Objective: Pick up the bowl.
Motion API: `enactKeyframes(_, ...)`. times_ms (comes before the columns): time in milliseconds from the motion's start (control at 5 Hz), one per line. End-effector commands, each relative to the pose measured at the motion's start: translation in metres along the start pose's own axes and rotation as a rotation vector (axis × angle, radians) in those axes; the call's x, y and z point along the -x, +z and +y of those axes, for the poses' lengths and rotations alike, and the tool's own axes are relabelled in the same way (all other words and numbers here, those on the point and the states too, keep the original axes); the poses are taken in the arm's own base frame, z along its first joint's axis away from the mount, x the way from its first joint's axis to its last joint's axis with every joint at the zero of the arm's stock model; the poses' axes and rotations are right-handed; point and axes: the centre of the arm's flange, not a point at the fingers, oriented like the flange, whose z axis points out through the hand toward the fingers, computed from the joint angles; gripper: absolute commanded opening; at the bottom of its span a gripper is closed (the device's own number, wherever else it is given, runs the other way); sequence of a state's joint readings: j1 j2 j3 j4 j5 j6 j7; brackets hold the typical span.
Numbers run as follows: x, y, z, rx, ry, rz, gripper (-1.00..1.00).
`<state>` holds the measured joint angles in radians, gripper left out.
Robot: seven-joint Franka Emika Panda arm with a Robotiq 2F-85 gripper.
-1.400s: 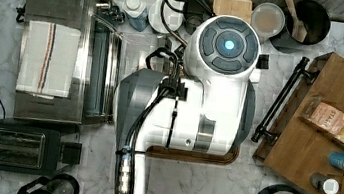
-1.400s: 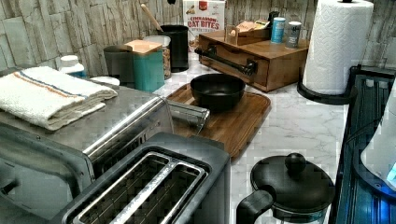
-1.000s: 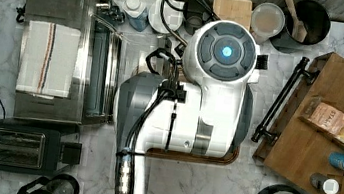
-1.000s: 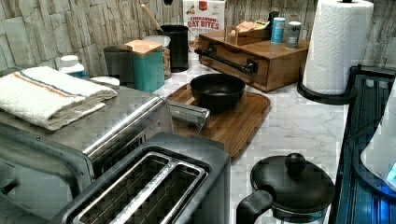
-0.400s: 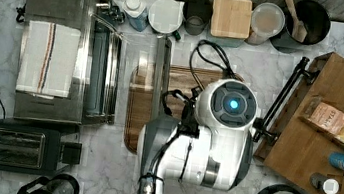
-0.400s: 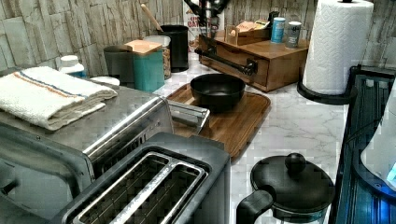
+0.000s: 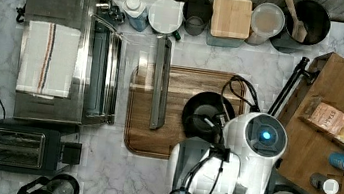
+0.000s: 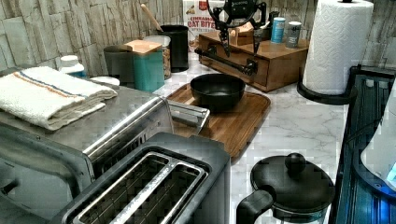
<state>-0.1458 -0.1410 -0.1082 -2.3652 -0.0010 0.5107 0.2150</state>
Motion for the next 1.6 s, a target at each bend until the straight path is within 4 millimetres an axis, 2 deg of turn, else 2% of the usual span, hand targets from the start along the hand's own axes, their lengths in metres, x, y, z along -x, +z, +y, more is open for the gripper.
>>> enactKeyframes(200,-0.035,0.011,0.007,-0.098,-0.045,0.012,1.0)
enactKeyframes(400,-0.035,0.043,0.006,-0.048,-0.091,-0.016,1.0)
enactKeyframes(600,-0.035,0.062,0.015,-0.053,-0.08,-0.019,1.0)
enactKeyframes(1000,-0.038,0.094,0.008,-0.082,-0.096,-0.011,1.0)
enactKeyframes(1400,-0.037,0.121,0.013,-0.083,-0.076,-0.026,1.0)
enactKeyframes(1600,-0.033,0.12,0.023,-0.15,-0.098,0.014,1.0)
